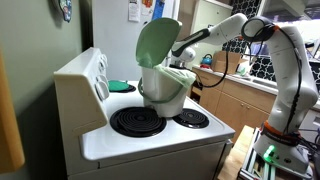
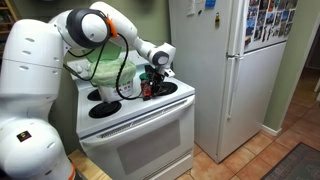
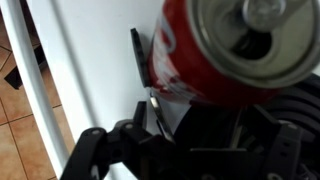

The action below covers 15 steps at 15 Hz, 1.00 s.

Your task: Use the kitchen thong to lift the coke can and put it in the bin

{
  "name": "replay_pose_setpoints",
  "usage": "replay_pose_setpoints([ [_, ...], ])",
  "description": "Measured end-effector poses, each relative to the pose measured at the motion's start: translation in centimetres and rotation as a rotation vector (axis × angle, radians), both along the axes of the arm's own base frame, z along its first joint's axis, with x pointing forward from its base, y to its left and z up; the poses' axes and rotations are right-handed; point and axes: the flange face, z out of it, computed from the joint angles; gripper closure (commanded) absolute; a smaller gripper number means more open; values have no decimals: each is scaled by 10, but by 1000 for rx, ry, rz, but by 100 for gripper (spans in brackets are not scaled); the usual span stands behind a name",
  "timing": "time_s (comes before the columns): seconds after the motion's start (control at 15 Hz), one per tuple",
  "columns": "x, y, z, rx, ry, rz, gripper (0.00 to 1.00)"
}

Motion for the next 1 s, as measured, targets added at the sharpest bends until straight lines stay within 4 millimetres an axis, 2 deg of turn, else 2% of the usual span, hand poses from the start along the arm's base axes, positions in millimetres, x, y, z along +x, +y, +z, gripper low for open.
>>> replay_pose_setpoints([
  [0.13, 1, 1, -2, 8, 12, 1, 2],
  [0.27, 2, 2, -6, 15, 21, 1, 12],
  [0.4, 4, 2, -7, 19, 23, -1, 29],
  [0.6, 6, 0, -9, 26, 28, -7, 47],
  [0.67, 6, 0, -8, 27, 29, -6, 58],
  [1.0, 8, 0, -8, 31, 35, -5, 60],
])
